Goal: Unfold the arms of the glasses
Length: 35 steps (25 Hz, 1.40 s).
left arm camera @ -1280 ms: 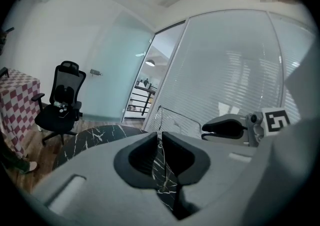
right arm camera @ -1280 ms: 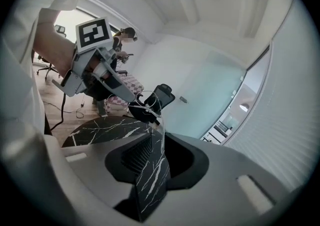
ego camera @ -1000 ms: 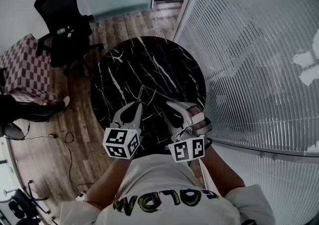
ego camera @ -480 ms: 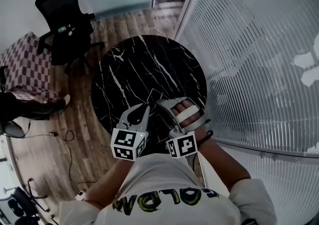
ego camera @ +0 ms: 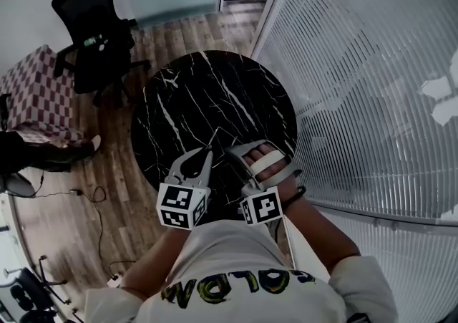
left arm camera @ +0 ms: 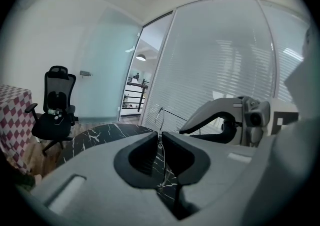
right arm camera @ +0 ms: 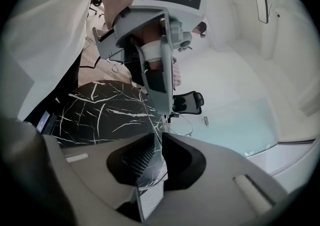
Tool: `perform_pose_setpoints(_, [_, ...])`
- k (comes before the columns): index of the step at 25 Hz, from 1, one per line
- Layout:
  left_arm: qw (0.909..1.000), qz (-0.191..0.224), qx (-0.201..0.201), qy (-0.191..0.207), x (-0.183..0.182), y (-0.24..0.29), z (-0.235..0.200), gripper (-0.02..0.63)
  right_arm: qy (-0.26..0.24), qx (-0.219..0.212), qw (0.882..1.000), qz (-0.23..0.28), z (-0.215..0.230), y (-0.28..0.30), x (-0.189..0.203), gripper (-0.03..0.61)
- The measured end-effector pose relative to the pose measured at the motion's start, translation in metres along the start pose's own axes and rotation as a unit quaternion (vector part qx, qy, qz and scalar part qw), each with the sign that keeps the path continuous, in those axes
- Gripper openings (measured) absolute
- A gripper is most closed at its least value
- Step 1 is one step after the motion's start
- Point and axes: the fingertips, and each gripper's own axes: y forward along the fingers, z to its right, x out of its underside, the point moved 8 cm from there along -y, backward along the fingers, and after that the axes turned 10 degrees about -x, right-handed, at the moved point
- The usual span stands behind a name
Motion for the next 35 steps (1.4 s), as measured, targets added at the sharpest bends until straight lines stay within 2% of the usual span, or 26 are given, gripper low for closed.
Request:
perform_pose_setpoints(7, [0.9999, 0.008, -0.011, -0.01, -0.003, -0.003, -0.008, 0.034, 0.019, 0.007, 1.0, 0.001, -0.006, -0.005, -0.003, 0.031])
perform_pose_setpoints(17, [0.9986, 0.027, -0.032, -0.032, -0.005, -0.001, -0.017, 0.032, 0.091, -0.009, 0.996, 0.011, -0.029, -0.01, -0.006, 0.018])
perform_pose_setpoints(31, [0.9969, 0.043, -0.048, -0.045, -0.009, 0.003, -0.021, 0.032, 0.183, -0.02, 0.982, 0.035, -0.045, -0.014, -0.014, 0.017])
perform_pose_setpoints(34, [0.9975, 0.037, -0.044, -0.041, -0.008, 0.002, -0.02, 0.032, 0.213, -0.007, 0.976, 0.047, -0.042, -0.017, -0.011, 0.023])
perform_pose_setpoints(35, [0.9977, 0.035, -0.043, -0.04, -0.008, 0.002, -0.019, 0.032, 0.228, -0.004, 0.972, 0.054, -0.04, -0.018, -0.009, 0.042])
